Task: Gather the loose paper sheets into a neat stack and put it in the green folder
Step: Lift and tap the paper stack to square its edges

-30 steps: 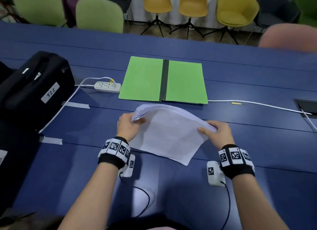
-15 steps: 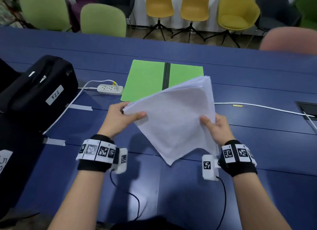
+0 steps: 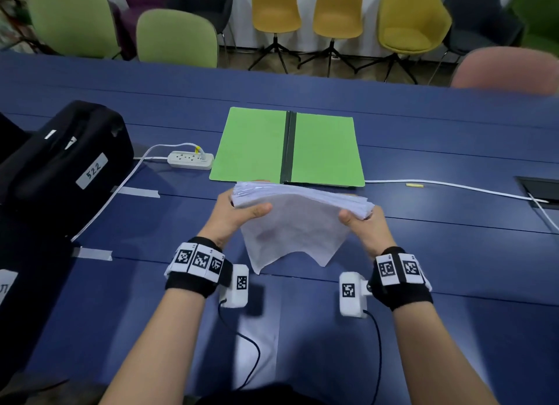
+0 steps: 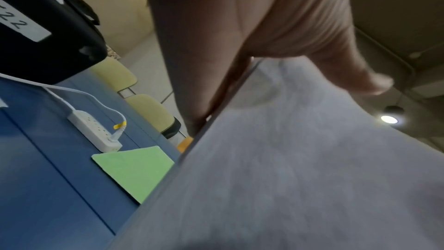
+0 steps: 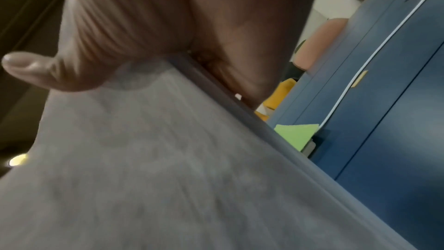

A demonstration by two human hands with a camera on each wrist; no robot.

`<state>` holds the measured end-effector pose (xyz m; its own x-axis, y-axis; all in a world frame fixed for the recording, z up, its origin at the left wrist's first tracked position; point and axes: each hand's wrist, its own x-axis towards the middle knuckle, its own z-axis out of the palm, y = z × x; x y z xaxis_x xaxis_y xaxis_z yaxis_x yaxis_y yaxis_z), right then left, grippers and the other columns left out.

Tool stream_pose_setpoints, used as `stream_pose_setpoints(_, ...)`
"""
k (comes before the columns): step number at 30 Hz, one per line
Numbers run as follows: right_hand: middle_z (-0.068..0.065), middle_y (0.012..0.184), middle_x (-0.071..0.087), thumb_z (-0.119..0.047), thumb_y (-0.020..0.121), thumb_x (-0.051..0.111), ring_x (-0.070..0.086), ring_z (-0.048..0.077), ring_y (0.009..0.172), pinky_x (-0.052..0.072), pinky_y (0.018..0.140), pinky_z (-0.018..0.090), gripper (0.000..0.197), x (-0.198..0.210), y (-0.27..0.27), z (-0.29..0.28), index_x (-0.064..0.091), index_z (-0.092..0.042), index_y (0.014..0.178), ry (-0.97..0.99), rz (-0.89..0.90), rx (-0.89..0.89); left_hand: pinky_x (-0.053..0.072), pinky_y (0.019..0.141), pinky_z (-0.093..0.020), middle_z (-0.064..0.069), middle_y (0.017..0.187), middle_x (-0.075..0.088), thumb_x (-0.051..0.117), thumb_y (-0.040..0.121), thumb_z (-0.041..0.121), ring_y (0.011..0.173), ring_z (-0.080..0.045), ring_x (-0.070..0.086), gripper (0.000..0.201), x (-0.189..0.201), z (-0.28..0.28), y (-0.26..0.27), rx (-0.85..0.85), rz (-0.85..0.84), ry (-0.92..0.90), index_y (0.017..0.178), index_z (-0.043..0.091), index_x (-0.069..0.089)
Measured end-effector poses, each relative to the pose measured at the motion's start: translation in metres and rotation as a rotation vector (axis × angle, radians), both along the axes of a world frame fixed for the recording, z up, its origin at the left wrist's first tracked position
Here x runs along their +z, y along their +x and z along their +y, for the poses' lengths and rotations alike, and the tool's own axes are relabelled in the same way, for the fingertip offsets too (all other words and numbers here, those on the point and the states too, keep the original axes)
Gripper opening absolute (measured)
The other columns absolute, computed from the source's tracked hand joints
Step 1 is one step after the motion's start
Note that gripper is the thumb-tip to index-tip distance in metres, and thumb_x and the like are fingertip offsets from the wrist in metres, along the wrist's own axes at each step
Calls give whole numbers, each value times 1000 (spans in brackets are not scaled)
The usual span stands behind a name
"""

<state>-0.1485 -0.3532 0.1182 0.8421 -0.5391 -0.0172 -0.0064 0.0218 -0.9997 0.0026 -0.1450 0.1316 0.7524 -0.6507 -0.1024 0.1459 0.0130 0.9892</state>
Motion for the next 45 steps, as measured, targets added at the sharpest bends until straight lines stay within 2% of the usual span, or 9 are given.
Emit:
stream_pose_setpoints(8,-7,64,57,-36,69,62,49,15,71,40,69,27,18,5,19,17,66,-20,61,88,-144,-366,32,60,-28,1,61,41,71,67,52,61,-16,36,45,6,-33,-20,519,39,-89,56,18,44)
stream_pose_setpoints(13,-7,68,61,-15,83,45,53,12,72,40,70,27,27,10,27,25,67,-22,68,-47,-189,-466,43,67,-19,15,61,60,73,79,35,57,-2,54,23,8,-48,-27,707,81,-62,64,24,60)
stream_pose_setpoints(19,-16,96,63,-39,83,54,56,-14,88,38,77,1,33,15,19,29,64,-15,104,-181,-140,-352,48,85,-25,12,83,68,69,82,38,81,-8,62,14,0,-38,-13,546,70,-5,84,24,69)
stream_pose_setpoints(24,2,127,57,-26,61,79,51,3,124,45,96,15,92,-5,-1,19,32,-23,141,-119,-101,-64,45,72,-1,29,95,67,72,58,70,84,17,63,80,-5,-17,-1,148,-26,79,120,20,61)
stream_pose_setpoints(28,-5,104,63,4,65,81,61,-2,89,46,81,9,73,-10,-10,6,52,-19,128,-123,7,0,52,82,-22,5,96,75,85,50,48,92,-7,70,59,-9,-8,5,4,-57,112,98,16,72)
stream_pose_setpoints(35,1,84,64,-21,76,69,53,7,77,45,74,27,10,0,0,11,66,-30,79,-135,83,2,52,87,-25,-2,106,71,79,69,12,97,-11,67,46,-3,-14,-2,-7,-102,53,113,5,66)
stream_pose_setpoints(39,-20,72,70,-31,73,78,57,-10,67,45,67,9,11,22,-2,6,70,-37,78,-159,-30,22,52,79,-16,11,91,75,75,74,0,88,-2,68,32,8,-9,-3,0,-129,9,94,25,73)
stream_pose_setpoints(43,-9,103,73,-72,56,69,66,6,95,50,80,16,64,12,-10,3,72,-27,102,-57,-38,95,51,82,-18,0,101,73,79,66,16,93,-8,67,43,4,-4,-6,-69,-135,19,107,6,69)
stream_pose_setpoints(45,-3,87,73,-75,58,65,66,12,81,51,71,19,65,10,-10,9,75,-17,87,35,-51,-9,49,76,-16,0,90,72,76,68,29,84,-8,65,42,2,-9,-12,-28,-108,-5,100,3,70)
